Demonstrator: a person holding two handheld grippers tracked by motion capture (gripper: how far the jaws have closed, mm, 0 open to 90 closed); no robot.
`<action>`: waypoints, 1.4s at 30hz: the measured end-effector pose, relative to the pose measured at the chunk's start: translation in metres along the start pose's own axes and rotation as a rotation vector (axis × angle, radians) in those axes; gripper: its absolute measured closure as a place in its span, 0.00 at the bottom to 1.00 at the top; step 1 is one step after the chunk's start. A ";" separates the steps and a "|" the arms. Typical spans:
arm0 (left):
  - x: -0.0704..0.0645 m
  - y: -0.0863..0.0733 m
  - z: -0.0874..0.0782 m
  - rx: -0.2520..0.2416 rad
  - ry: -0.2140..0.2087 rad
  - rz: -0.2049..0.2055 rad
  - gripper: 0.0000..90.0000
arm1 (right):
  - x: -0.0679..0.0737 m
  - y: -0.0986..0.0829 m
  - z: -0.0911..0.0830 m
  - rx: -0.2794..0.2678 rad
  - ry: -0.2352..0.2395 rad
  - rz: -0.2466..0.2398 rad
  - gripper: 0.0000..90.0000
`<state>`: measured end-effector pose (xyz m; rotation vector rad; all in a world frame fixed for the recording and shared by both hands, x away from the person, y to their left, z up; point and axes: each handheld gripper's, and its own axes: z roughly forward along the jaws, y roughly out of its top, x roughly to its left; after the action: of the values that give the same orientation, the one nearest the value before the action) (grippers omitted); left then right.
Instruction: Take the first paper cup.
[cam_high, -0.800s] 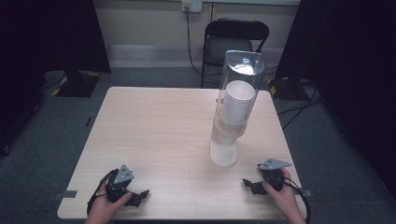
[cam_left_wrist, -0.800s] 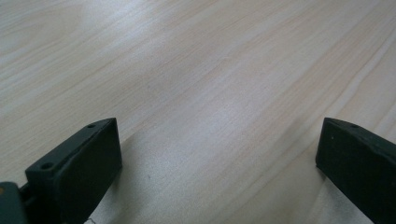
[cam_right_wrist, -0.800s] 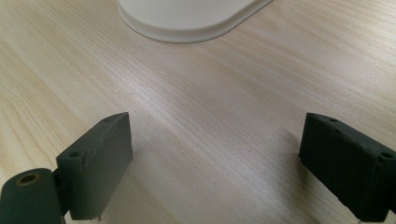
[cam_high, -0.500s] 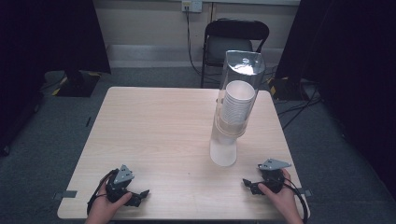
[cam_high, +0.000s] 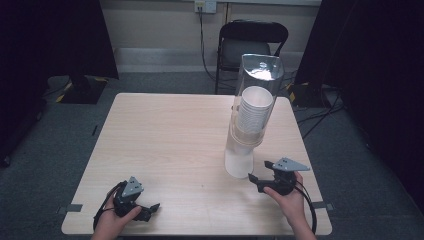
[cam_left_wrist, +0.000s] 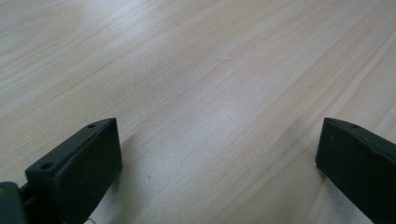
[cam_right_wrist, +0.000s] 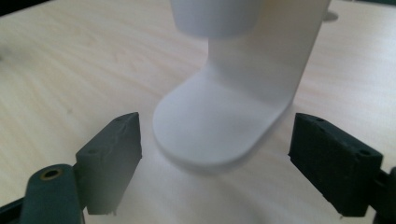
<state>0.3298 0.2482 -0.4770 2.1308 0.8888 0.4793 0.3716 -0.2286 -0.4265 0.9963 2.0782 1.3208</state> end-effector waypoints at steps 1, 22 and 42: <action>0.000 0.000 0.000 0.000 0.000 0.000 0.00 | 0.001 0.005 0.004 -0.013 -0.002 -0.002 0.17; 0.001 0.001 0.001 0.001 0.003 0.004 0.00 | 0.013 0.054 0.043 -0.124 -0.055 0.006 0.17; 0.001 0.002 0.002 -0.001 0.007 -0.003 0.00 | 0.007 0.048 0.058 -0.209 -0.043 0.048 0.35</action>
<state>0.3330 0.2468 -0.4767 2.1284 0.8953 0.4857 0.4243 -0.1776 -0.4073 0.9793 1.8510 1.4919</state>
